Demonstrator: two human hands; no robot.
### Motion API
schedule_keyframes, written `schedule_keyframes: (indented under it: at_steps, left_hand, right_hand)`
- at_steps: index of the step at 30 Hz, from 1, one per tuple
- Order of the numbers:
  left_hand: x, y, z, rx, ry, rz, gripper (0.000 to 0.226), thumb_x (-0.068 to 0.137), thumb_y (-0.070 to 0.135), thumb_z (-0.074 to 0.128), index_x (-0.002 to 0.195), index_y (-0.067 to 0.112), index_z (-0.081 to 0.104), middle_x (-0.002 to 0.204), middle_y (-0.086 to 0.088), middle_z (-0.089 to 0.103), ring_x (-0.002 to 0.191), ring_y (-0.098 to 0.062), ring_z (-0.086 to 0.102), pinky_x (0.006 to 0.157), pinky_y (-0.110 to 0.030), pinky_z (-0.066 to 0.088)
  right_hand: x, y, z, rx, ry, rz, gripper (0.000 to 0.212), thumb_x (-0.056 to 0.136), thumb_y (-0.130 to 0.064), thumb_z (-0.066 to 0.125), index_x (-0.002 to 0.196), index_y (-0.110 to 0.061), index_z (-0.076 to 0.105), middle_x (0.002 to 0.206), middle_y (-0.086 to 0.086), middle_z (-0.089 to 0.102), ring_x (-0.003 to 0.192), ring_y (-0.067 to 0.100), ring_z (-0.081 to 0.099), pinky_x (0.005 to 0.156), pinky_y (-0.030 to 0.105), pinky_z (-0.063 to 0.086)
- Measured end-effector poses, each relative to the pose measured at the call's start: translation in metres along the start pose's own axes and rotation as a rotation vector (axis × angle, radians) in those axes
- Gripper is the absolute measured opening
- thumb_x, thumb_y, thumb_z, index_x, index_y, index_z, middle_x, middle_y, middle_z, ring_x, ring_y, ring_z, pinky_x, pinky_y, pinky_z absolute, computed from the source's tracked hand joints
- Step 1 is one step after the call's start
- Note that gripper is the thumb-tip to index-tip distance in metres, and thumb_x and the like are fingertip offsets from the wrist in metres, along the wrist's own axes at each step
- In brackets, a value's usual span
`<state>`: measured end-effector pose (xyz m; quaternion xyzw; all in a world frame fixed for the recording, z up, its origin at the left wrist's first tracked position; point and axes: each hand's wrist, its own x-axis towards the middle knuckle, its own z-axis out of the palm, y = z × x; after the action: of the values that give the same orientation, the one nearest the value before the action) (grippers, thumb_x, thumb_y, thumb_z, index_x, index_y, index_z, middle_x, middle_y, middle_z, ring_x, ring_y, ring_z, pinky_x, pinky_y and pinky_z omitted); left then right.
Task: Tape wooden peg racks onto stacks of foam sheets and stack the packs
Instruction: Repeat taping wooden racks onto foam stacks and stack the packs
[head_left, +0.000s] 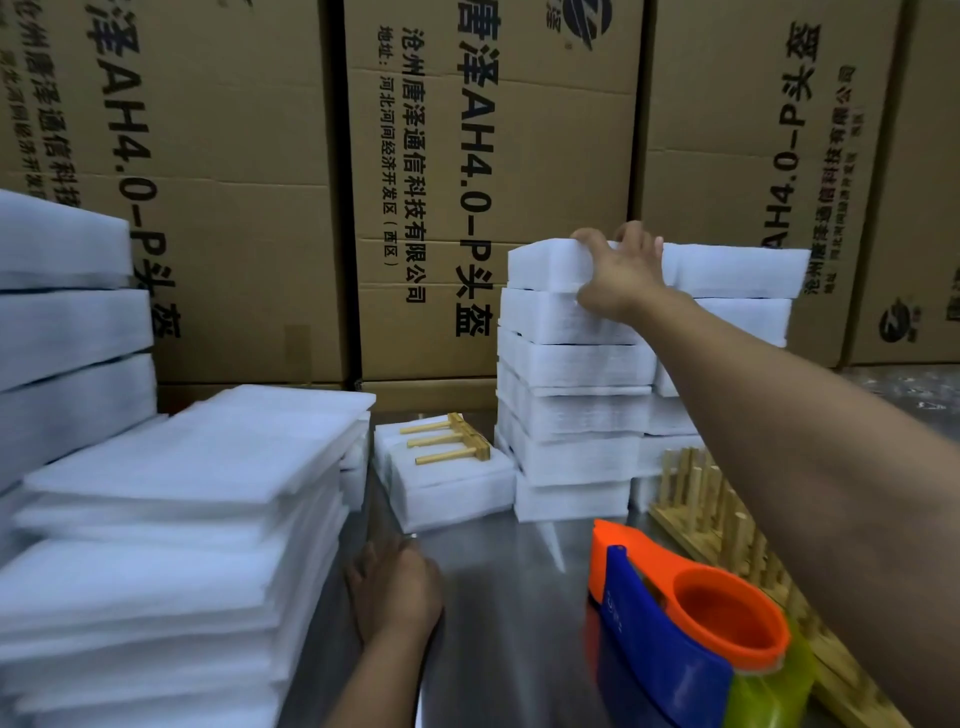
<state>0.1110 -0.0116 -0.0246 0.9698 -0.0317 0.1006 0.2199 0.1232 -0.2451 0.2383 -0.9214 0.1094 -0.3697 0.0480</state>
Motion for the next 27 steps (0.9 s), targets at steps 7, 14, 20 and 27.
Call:
schedule_keyframes:
  at_steps: [7, 14, 20, 27]
  left_hand:
    - [-0.004, 0.001, -0.005, -0.014, -0.013, 0.005, 0.039, 0.095, 0.026, 0.035, 0.130, 0.026, 0.051, 0.139, -0.001, 0.049, 0.133, -0.026, 0.036, 0.110, -0.040, 0.028]
    - [0.000, -0.001, 0.000, 0.003, 0.003, 0.006, 0.037, 0.094, 0.027, 0.035, 0.127, 0.026, 0.053, 0.136, 0.002, 0.052, 0.133, -0.025, 0.036, 0.111, -0.039, 0.025]
    - [0.008, -0.002, 0.003, -0.010, 0.038, -0.023, 0.031, 0.090, 0.027, 0.039, 0.111, 0.024, 0.061, 0.126, 0.002, 0.058, 0.125, -0.022, 0.042, 0.105, -0.037, 0.029]
    - [0.003, -0.004, 0.002, -0.343, 0.076, -0.027, 0.029, 0.089, 0.027, 0.044, 0.075, 0.007, 0.060, 0.088, -0.014, 0.068, 0.089, -0.033, 0.062, 0.079, -0.034, 0.050]
  right_hand:
    - [0.004, -0.001, -0.006, -0.074, -0.008, -0.061, 0.061, 0.082, -0.009, 0.058, 0.136, -0.020, 0.033, 0.137, 0.015, 0.036, 0.131, 0.034, 0.029, 0.117, 0.048, 0.000]
    - [0.004, 0.000, 0.000, -0.066, 0.085, -0.148, 0.051, 0.081, -0.003, 0.055, 0.128, -0.011, 0.038, 0.129, 0.009, 0.041, 0.121, 0.033, 0.034, 0.117, 0.046, 0.007]
    - [0.008, -0.001, -0.023, -0.028, 0.137, -0.228, 0.042, 0.087, -0.006, 0.055, 0.127, -0.005, 0.041, 0.128, 0.014, 0.042, 0.118, 0.033, 0.032, 0.109, 0.043, 0.022]
    - [-0.052, -0.035, -0.059, 0.013, 0.111, -0.368, 0.045, 0.085, -0.007, 0.059, 0.127, -0.009, 0.044, 0.125, 0.011, 0.045, 0.123, 0.028, 0.028, 0.116, 0.046, 0.008]
